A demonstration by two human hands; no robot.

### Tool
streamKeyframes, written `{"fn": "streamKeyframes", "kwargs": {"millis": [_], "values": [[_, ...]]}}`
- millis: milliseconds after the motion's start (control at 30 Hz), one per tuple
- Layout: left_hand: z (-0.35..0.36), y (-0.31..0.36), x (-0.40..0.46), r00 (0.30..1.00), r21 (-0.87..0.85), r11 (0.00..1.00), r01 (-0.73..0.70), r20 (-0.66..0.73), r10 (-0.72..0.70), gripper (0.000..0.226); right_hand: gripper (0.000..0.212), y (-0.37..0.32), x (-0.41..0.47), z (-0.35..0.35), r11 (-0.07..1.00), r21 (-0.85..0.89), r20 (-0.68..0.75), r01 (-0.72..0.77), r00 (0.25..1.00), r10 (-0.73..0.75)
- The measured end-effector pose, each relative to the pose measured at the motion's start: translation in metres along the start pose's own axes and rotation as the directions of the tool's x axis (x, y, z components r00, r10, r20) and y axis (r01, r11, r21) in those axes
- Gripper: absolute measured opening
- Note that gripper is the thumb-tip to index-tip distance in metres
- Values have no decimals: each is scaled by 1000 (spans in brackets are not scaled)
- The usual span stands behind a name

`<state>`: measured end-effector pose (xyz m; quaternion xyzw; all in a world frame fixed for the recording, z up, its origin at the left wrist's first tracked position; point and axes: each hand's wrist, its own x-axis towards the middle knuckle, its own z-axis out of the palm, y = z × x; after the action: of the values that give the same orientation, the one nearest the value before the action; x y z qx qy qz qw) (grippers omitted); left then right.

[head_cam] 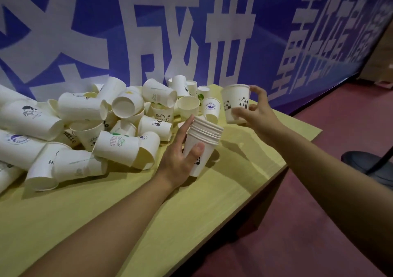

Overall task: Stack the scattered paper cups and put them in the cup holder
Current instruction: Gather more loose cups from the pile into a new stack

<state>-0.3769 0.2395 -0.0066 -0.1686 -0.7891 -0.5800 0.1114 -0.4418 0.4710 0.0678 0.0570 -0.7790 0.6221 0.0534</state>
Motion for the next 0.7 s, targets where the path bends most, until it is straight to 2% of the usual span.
{"fn": "streamKeyframes", "kwargs": {"millis": [67, 200, 300, 367, 467, 600, 700], "values": [[0, -2, -1, 1000, -11, 1000, -18, 12, 18, 74, 77, -6, -11, 11, 983, 182, -4, 29, 1000, -28], [0, -2, -1, 998, 6, 998, -55, 25, 55, 67, 78, -11, -29, 43, 965, 252, 54, 68, 995, -84], [-1, -5, -1, 999, 5, 999, -36, -1, 36, 63, 71, -9, -37, 56, 979, 178, 52, 103, 992, -114], [-2, -6, 0, 999, -24, 999, -22, -36, 21, 63, 53, -5, -43, 65, 982, 155, 36, 107, 993, -114], [-4, -10, 1, 984, -70, 997, -41, -174, 28, 63, 25, 3, -52, 75, 981, 147, 1, 125, 992, -127], [-5, -12, 1, 963, -94, 992, -84, -264, 56, 61, 29, 4, -47, 73, 982, 69, -80, 173, 983, -167], [-5, -10, 1, 936, -165, 980, -108, -349, 44, 69, 25, 7, -36, 73, 957, -182, -33, 225, 972, -234]]}}
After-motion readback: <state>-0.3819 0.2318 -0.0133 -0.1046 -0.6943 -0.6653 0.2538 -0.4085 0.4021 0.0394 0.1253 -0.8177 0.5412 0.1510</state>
